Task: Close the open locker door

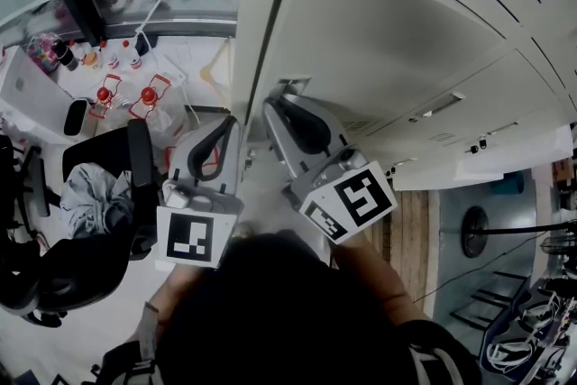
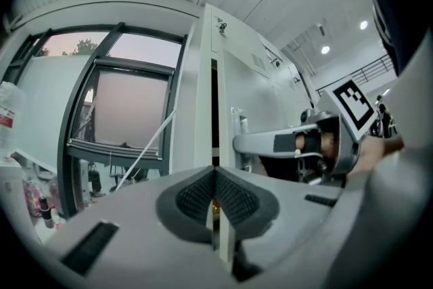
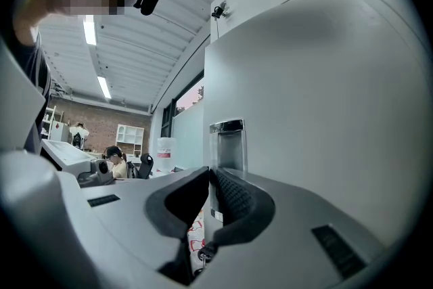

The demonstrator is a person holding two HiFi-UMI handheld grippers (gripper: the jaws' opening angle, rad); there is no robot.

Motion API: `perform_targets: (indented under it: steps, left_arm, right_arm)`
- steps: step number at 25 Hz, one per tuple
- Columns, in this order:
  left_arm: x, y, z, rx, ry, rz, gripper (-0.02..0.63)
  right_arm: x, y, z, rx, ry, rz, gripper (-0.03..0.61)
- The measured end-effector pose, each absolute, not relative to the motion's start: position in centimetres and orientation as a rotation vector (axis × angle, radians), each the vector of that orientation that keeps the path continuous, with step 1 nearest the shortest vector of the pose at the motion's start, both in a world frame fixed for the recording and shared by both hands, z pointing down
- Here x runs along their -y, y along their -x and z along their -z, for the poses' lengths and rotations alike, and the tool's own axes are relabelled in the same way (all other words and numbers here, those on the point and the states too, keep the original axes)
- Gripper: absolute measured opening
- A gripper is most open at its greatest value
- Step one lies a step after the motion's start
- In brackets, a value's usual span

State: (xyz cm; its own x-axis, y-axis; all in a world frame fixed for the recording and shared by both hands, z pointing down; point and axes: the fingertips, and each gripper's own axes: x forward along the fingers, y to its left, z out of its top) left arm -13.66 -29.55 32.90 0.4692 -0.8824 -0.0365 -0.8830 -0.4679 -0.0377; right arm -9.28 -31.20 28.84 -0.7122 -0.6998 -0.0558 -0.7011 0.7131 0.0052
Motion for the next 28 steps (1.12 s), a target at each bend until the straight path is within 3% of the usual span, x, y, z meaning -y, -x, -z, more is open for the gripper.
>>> perform_targets:
  steps: [28]
  left_arm:
    - [30.0, 14.4, -32.9, -1.621, 2.633, -0.017, 0.002]
  right_arm:
    - [33.4, 9.2, -28.8, -2.811, 1.293, -0.039, 0.044]
